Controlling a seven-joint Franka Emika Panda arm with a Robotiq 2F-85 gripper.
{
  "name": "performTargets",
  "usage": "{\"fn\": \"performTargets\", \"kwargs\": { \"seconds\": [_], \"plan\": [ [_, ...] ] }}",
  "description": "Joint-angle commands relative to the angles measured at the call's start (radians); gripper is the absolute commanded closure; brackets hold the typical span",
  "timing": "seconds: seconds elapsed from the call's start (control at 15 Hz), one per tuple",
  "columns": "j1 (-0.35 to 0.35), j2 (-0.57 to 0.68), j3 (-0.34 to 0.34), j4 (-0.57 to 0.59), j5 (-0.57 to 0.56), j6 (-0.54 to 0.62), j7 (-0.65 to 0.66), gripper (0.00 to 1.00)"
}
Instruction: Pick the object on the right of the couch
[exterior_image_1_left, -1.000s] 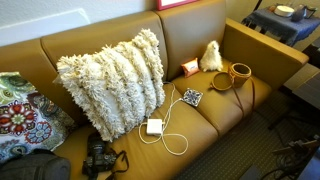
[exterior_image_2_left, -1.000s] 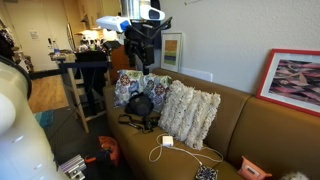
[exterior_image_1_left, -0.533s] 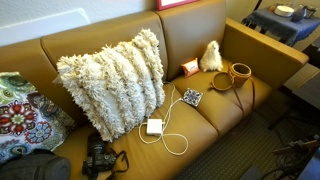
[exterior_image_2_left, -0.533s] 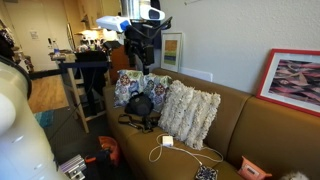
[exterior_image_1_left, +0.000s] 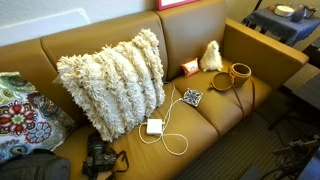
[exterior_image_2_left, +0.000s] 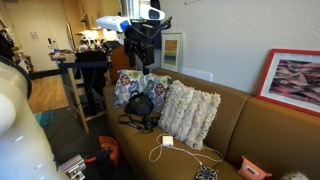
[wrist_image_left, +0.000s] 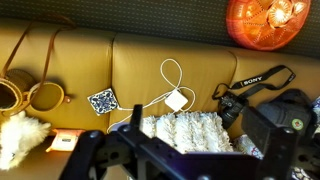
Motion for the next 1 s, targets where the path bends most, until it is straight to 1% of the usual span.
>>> {"fn": "performTargets", "kwargs": {
  "seconds": [0.0,0.27,0.33,0.4,0.93],
  "plan": [
    [-0.010,0.001,0.008,0.002,0.006,-0.003,-0.005,0.00],
    [-0.010,0.001,0.008,0.002,0.006,-0.003,-0.005,0.00],
    [-0.003,-0.002,0.002,-0.003,0.017,0.017,-0.017,0.00],
    [-0.009,0.001,0.008,0.002,0.006,-0.003,-0.005,0.00],
    [-0.009,0.001,0.008,0.003,0.006,-0.002,-0.005,0.00]
  ]
}}
